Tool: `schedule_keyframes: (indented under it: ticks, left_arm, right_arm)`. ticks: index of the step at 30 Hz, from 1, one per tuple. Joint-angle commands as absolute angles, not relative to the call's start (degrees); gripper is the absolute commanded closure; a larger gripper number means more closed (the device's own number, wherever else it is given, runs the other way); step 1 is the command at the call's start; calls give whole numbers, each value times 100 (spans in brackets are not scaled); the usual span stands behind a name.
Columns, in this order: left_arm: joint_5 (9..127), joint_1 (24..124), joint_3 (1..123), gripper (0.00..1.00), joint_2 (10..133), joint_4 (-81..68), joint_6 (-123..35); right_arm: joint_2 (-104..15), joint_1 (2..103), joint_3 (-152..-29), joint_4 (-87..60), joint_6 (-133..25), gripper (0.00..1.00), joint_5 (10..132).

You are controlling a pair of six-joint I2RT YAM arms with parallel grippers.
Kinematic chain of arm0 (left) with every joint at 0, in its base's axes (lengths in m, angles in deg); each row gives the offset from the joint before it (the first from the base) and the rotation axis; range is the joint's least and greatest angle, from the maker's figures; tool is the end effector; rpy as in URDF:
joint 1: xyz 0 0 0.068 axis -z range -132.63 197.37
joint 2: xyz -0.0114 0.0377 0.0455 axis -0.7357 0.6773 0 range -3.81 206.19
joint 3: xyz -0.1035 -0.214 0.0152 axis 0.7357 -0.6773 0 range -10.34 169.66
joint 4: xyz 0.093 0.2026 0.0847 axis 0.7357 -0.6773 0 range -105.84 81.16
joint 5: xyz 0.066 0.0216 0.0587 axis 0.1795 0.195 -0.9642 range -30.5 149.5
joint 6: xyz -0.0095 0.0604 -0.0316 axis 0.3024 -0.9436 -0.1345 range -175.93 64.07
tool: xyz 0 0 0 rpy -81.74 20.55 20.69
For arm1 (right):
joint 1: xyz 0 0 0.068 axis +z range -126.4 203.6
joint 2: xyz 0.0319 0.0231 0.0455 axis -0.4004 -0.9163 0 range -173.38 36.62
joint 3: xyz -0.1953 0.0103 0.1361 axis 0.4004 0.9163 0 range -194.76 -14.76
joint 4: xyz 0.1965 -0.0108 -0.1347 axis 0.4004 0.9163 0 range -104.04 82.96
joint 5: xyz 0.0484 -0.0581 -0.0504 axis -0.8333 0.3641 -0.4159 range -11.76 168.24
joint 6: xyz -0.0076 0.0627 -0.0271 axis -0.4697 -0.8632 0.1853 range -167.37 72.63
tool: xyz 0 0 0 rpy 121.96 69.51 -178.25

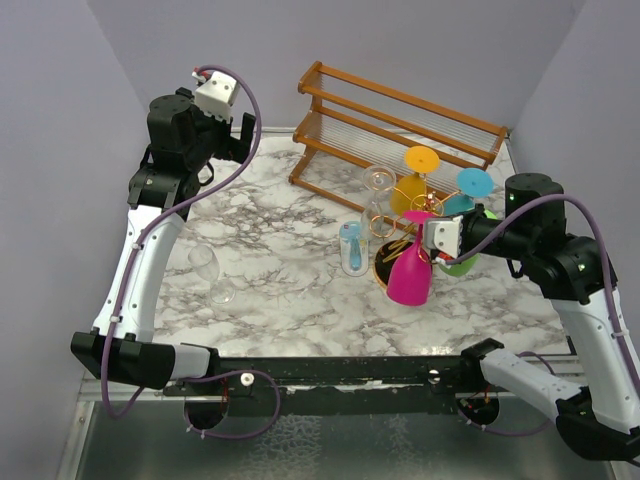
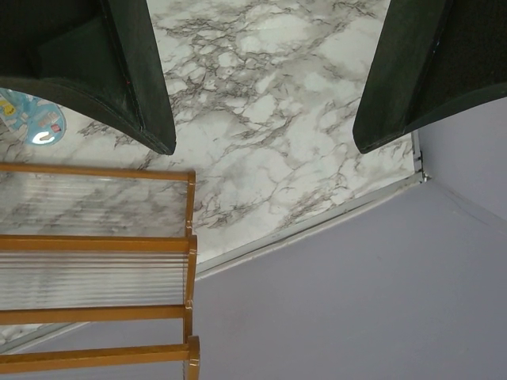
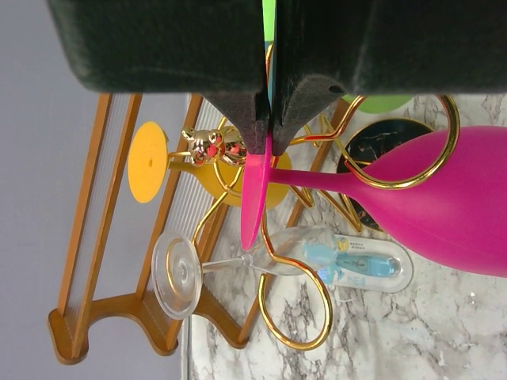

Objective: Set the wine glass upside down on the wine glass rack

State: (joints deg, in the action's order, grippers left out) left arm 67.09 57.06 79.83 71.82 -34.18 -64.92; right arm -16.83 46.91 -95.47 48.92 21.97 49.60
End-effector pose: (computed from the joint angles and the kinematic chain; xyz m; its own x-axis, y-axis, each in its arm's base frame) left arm 0.2831 -0.0559 0.4237 -0.1363 0.1805 -0.9741 0.3201 0.9386 0.1291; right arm 0.1292 0.0848 0.3795 0.4703 -0.6915 -0.5483 -0.7501 0.0140 -0.6612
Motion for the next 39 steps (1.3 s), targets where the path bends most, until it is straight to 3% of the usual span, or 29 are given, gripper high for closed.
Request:
schedule_keyframes:
  ticks: [1,39]
  left_arm:
    - [6921,5677,7985,3,7037,-3276,-6553]
    - [7100,5677,7966,3,7027,-3336,-6625]
  right_arm:
    - [-1589,4733,-9672,4791,2262,99,5271]
    - [-1402,4733,-9889,5281,2149,99,5509]
